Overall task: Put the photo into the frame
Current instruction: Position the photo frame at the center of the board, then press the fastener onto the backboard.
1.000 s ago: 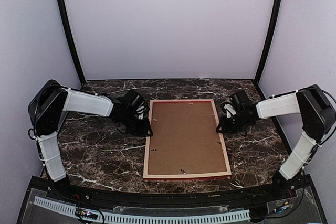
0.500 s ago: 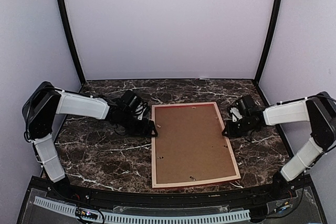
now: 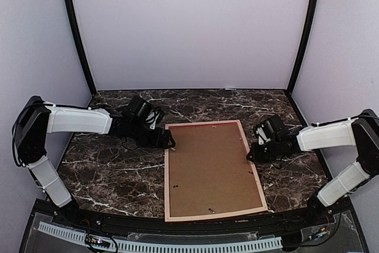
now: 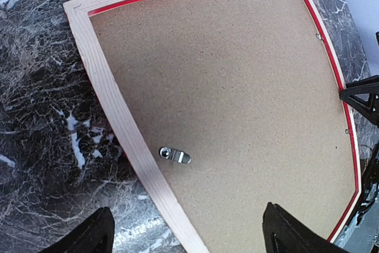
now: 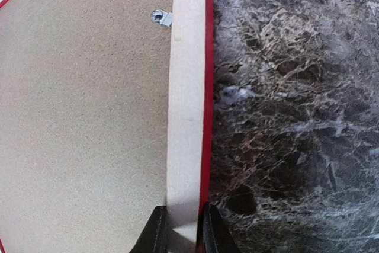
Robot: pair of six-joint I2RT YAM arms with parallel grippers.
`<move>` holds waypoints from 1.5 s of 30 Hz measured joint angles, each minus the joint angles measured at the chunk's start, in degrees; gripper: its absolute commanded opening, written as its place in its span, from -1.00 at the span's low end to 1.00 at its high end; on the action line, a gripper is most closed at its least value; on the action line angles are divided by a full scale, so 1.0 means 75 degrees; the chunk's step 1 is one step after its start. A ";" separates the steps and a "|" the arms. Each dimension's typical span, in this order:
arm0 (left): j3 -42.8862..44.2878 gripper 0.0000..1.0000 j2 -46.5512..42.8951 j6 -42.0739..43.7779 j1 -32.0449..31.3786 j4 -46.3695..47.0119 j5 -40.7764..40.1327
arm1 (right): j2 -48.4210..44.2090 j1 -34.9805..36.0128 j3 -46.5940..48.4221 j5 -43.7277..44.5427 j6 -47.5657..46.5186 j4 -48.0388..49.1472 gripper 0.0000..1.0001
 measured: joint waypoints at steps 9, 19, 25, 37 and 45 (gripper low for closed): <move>0.0425 0.79 0.0784 0.0230 0.0000 -0.0294 -0.0411 | -0.0169 0.0268 -0.0239 0.0207 0.0495 0.0259 -0.87; 0.1040 0.64 0.1617 0.0146 0.0000 -0.0332 -0.0565 | -0.0134 0.0318 -0.0268 0.0216 0.0670 0.0405 -0.86; 0.1387 0.48 0.1871 0.0023 -0.0006 -0.0370 -0.0650 | -0.0122 0.0341 -0.0341 0.0195 0.0784 0.0603 -0.86; 0.1649 0.10 0.2098 -0.0006 -0.0157 -0.0731 -0.1343 | -0.0099 0.0347 -0.0353 0.0187 0.0839 0.0688 -0.85; 0.1649 -0.07 0.2098 0.0064 -0.0175 -0.0784 -0.1445 | -0.0102 0.0347 -0.0353 0.0189 0.0836 0.0682 -0.85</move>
